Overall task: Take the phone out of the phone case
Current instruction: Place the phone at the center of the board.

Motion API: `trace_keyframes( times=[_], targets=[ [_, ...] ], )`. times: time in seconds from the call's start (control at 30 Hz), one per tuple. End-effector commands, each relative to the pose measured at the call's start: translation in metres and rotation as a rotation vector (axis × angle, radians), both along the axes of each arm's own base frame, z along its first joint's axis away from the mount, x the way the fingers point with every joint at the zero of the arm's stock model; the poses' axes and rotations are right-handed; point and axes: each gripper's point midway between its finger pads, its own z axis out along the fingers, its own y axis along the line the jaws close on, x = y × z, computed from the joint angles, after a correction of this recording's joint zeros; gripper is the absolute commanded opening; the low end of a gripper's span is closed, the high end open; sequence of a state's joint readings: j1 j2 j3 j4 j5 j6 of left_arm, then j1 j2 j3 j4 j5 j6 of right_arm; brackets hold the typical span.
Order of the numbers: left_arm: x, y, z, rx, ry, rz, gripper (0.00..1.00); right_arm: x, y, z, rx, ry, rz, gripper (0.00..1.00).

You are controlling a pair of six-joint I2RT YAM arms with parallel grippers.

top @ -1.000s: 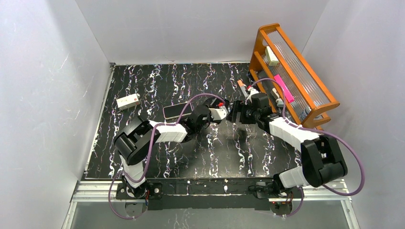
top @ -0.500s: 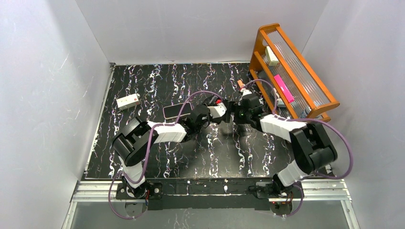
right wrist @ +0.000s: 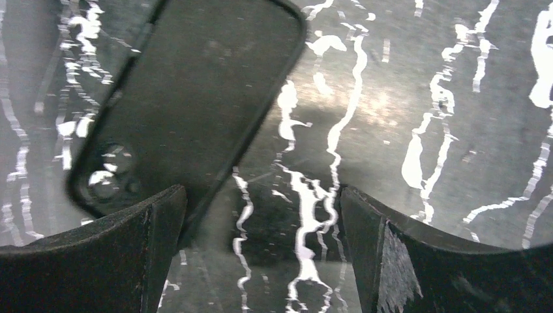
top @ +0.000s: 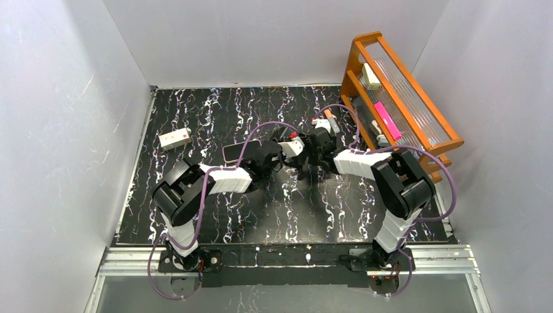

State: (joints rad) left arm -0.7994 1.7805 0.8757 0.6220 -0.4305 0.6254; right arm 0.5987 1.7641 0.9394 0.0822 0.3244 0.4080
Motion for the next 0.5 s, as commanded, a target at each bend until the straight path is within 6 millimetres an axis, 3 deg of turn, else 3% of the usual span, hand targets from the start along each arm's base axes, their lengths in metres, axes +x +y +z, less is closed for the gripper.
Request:
trace_keyframes(
  times=[0.0,0.17,0.47],
  targets=[
    [0.007,0.0,0.028,-0.085,-0.078,0.026,0.0,0.003,-0.032,0.007,-0.165,-0.037,-0.054,0.97],
    [0.004,-0.002,0.022,-0.067,-0.072,-0.003,0.0,0.0,-0.038,0.021,-0.188,-0.075,-0.013,0.98],
    [-0.003,-0.007,0.011,-0.027,-0.063,-0.032,0.0,-0.01,-0.017,0.054,-0.044,-0.118,0.087,0.99]
  ],
)
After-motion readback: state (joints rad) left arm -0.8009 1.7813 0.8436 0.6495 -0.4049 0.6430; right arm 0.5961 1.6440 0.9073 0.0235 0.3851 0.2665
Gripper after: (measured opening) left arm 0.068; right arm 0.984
